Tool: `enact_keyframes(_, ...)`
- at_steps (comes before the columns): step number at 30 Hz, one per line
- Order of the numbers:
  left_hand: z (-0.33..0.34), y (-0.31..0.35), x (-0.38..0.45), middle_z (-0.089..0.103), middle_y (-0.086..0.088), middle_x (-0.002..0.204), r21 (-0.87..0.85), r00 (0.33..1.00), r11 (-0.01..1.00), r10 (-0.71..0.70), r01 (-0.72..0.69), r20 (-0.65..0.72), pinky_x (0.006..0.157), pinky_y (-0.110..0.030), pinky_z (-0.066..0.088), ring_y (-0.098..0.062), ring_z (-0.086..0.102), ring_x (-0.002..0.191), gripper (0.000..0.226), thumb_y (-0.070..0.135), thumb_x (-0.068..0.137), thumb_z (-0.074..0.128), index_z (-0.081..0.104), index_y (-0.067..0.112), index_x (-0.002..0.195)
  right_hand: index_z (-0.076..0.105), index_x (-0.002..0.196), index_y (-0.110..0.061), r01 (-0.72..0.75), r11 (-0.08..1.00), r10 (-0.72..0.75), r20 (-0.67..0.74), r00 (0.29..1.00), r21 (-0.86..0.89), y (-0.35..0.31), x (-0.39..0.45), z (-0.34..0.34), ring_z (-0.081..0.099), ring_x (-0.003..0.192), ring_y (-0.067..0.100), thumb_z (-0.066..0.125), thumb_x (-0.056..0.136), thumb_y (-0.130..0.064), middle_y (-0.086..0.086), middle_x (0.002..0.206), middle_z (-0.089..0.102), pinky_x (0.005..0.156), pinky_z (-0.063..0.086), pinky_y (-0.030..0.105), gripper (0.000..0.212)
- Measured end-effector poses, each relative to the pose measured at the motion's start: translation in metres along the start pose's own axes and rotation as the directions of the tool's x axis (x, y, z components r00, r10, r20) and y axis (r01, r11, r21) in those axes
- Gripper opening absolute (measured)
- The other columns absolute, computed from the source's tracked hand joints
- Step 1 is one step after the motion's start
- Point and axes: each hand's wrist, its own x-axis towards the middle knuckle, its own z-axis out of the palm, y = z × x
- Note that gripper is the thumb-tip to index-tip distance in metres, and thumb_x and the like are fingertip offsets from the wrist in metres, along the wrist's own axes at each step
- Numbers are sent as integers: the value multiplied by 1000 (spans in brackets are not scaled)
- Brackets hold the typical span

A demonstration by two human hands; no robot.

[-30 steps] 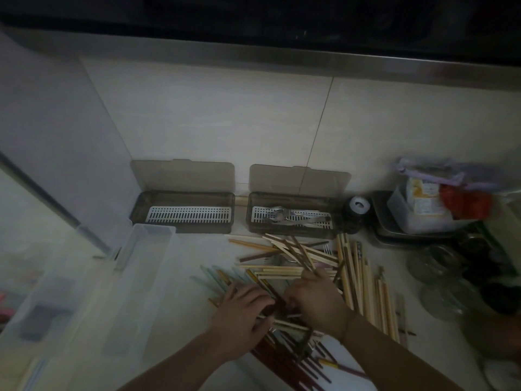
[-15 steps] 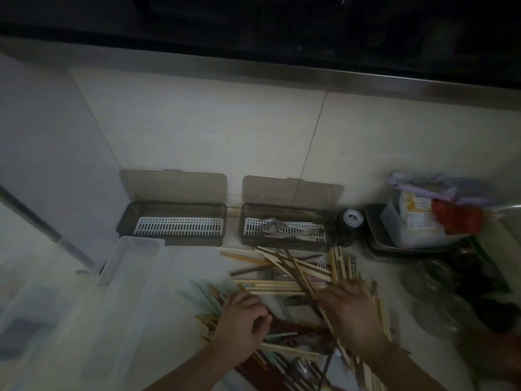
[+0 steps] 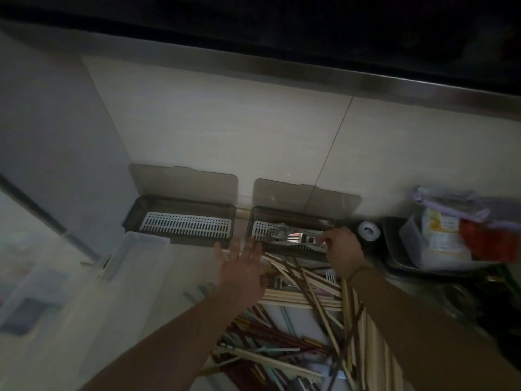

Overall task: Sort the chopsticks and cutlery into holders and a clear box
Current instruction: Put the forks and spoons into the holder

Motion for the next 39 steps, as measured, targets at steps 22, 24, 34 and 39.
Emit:
enact_keyframes(22,64,-4,-49,60,2,128,-186,833,838,434,-513,-344,107,-52,38,-27,54,121,24,31,81,56,72,30,98,68,88,-33,578,814,-574,74,815,-56,30,-158,54,56,87,12,66,82,-37,-12,93,63,71,49,27,7)
enact_keyframes(24,87,-8,-68,61,6,117,-134,763,783,528,-607,-374,103,-49,41,-22,56,113,14,36,84,58,71,32,88,66,86,-35,575,816,-566,121,816,-59,32,-176,65,54,83,11,60,82,-40,-15,88,59,67,50,28,9)
enact_keyframes(34,110,-18,-96,61,14,103,-123,751,801,479,-585,-454,106,-41,29,-14,58,105,10,41,84,63,69,34,83,63,108,-32,584,809,-584,16,811,-65,10,-235,75,56,101,22,63,74,-28,-5,108,60,83,48,35,35)
enact_keyframes(39,114,-37,-97,59,15,103,-46,723,801,514,-598,-462,112,-47,26,-14,53,109,9,40,85,62,68,33,86,65,101,-34,329,944,-328,-86,941,-7,15,-227,82,56,92,16,53,80,-29,-12,101,59,71,49,27,25)
